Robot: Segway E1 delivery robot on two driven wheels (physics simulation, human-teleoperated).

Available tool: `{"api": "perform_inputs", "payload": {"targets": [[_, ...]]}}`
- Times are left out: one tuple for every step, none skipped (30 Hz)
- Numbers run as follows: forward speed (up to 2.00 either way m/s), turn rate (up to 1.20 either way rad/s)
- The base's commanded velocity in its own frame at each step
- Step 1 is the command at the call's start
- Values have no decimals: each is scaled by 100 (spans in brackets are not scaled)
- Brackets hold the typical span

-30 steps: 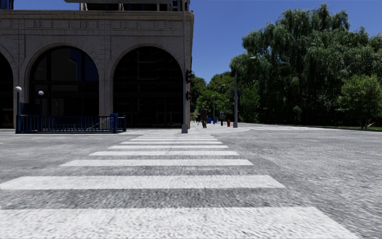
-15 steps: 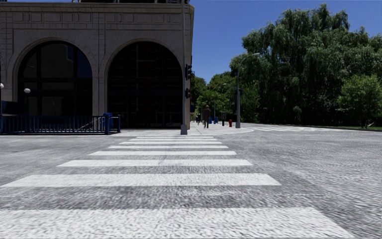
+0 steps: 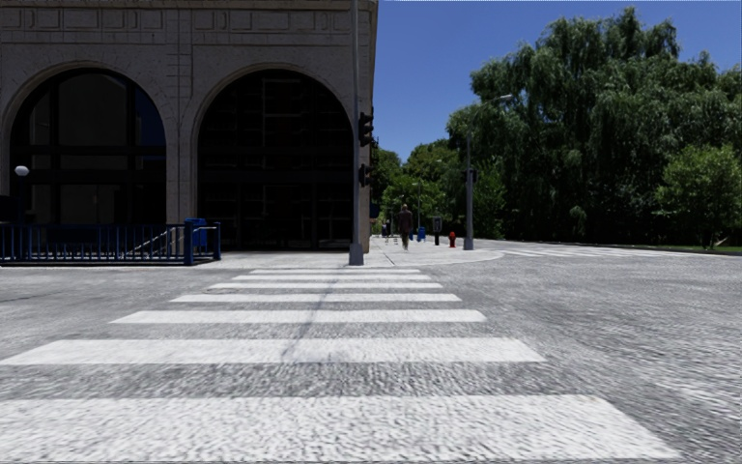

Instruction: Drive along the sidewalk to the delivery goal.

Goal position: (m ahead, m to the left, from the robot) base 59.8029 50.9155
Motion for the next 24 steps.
{"api": "perform_inputs", "payload": {"targets": [[200,-1],[200,-1],[200,-1],[200,-1],[200,-1],[200,-1],[200,-1],[200,-1],[200,-1],[200,-1],[200,-1],[200,-1],[200,-1],[200,-1],[200,-1],[200,-1],[200,-1],[200,-1],[200,-1],[200,-1],[200,-1],[200,-1],[200,-1],[200,-1]]}}
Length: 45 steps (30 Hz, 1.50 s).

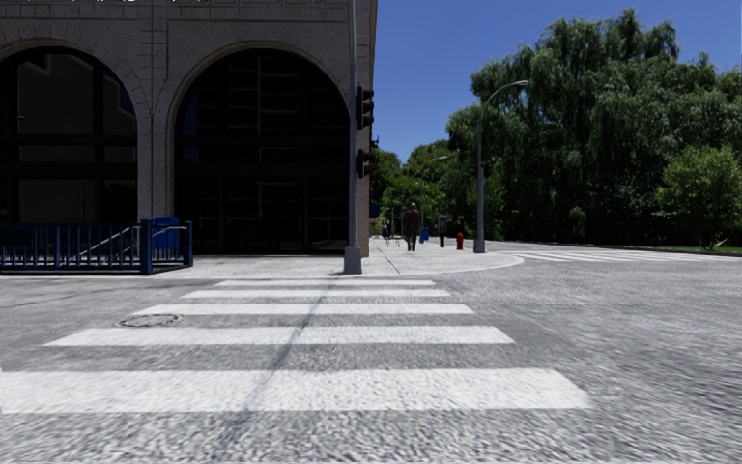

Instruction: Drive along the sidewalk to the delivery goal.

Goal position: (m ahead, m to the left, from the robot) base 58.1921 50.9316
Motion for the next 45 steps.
{"api": "perform_inputs", "payload": {"targets": [[200,-1],[200,-1],[200,-1],[200,-1],[200,0],[200,0],[200,0],[200,0],[200,0],[200,0],[200,0],[200,0],[200,1],[200,28],[200,43],[200,43],[200,61],[200,76],[200,80],[200,81],[200,81],[200,81],[200,81],[200,71],[200,44],[200,0],[200,0],[200,0],[200,0],[200,7],[200,18],[200,18],[200,30],[200,47],[200,47],[200,48],[200,44],[200,23],[200,15],[200,15],[200,13],[200,12],[200,12],[200,15],[200,32]]}}
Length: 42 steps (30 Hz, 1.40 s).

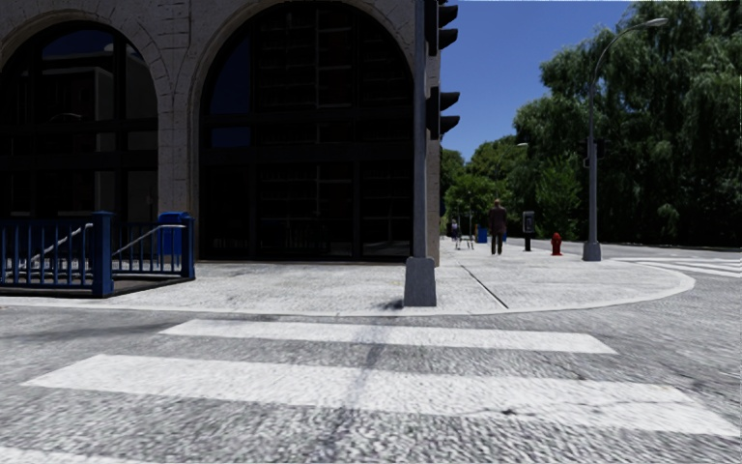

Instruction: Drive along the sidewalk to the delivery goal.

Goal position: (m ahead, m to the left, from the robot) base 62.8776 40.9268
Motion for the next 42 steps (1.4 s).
{"api": "perform_inputs", "payload": {"targets": [[200,32],[200,58],[200,77],[200,83],[200,83],[200,84],[200,40],[200,31],[200,29],[200,28],[200,28],[200,28],[200,28],[200,28],[200,28],[200,28],[200,28],[200,33],[200,52],[200,65],[200,65],[200,71],[200,72],[200,72],[200,72],[200,72],[200,72],[200,72],[200,66],[200,40],[200,15],[200,3],[200,0],[200,0],[200,0],[200,0],[200,0],[200,0],[200,0],[200,0],[200,0],[196,0]]}}
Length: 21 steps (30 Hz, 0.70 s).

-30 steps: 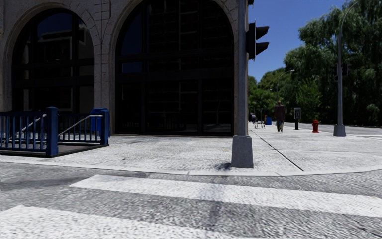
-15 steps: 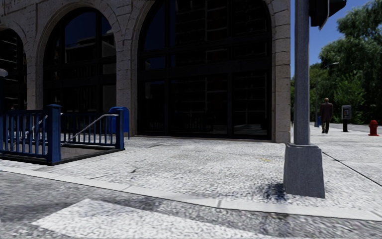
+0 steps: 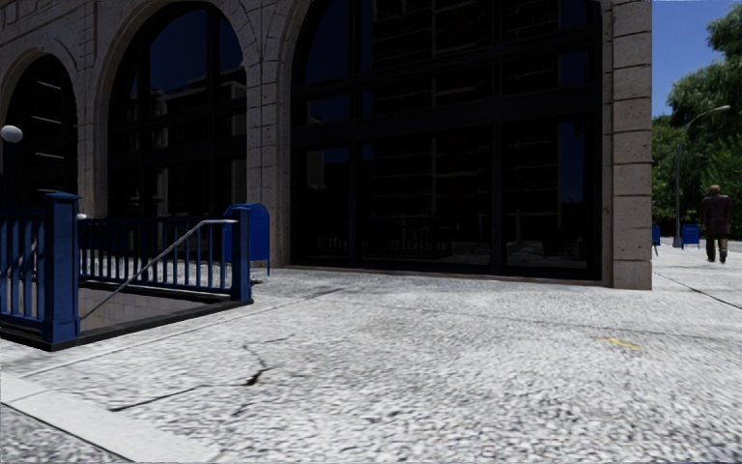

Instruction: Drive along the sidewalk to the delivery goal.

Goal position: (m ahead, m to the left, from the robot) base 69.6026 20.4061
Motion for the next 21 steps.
{"api": "perform_inputs", "payload": {"targets": [[165,0],[128,0],[128,0],[88,-90],[88,-90],[85,-98],[84,-99],[84,-100],[84,-100],[84,-100],[84,-100],[84,-100],[84,-100],[83,-100],[83,-100],[83,-100],[83,-100],[83,-100],[83,-100],[83,-100],[83,-95]]}}
